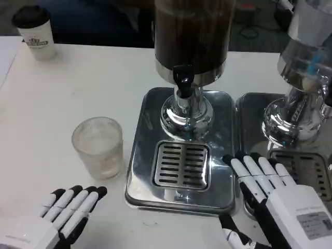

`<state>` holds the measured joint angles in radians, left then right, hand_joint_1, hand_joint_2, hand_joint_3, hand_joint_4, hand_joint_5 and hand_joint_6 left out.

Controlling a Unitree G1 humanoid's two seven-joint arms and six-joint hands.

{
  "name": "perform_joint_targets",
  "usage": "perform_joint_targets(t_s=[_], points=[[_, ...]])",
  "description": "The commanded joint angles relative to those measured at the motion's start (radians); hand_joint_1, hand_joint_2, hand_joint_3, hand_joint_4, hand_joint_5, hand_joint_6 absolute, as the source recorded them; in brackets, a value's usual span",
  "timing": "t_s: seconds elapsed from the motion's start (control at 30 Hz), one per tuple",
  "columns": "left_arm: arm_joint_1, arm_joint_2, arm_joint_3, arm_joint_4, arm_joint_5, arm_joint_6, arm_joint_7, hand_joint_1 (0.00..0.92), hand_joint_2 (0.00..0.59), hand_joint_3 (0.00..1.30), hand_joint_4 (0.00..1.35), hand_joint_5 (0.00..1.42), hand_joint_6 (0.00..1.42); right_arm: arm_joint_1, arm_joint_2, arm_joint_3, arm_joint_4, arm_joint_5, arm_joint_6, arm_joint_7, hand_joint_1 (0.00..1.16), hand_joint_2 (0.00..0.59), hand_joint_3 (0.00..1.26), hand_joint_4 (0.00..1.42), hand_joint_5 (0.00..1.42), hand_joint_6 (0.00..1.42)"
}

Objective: Grasp the cup under the faucet to collect the drink, then remove the cup.

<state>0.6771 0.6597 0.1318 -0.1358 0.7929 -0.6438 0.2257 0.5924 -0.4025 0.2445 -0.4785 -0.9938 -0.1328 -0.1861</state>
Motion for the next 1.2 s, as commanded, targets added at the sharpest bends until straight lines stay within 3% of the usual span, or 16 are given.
perform_joint_targets(t_s=[0.03,0.27,0.57,0.83,1.2], points=[[0.005,-0.002,0.0,0.002,-0.007,-0.001,-0.002,0.0,0.069,0.0,0.0,0.0,0.0,-0.007,0.003,-0.002,0.004,0.008,-0.014,0.003,0.37,0.478,0.05,0.0,0.0,0.0],[0.0,0.003,0.019,0.013,-0.037,-0.017,0.007,0.0,0.069,0.0,0.0,0.0,0.0,-0.011,0.02,0.009,-0.006,-0.001,-0.007,0.009,0.38,0.476,0.06,0.0,0.0,0.0],[-0.055,0.015,0.053,0.093,-0.08,-0.099,0.044,0.0,0.069,0.0,0.0,0.0,0.0,-0.022,0.073,0.042,-0.015,-0.045,0.02,0.015,0.39,0.476,0.06,0.0,0.0,0.0],[-0.169,-0.007,0.098,0.189,-0.166,-0.157,0.097,0.0,0.068,0.0,0.0,0.0,0.0,-0.036,0.09,0.052,-0.007,-0.05,0.026,0.011,0.39,0.476,0.07,0.0,0.0,0.0],[-0.404,-0.013,0.07,0.458,-0.371,-0.154,0.008,0.0,0.022,0.0,0.0,0.0,0.05,-0.046,0.118,0.076,-0.009,-0.062,0.038,0.01,0.39,0.476,0.09,0.0,0.0,0.0]])
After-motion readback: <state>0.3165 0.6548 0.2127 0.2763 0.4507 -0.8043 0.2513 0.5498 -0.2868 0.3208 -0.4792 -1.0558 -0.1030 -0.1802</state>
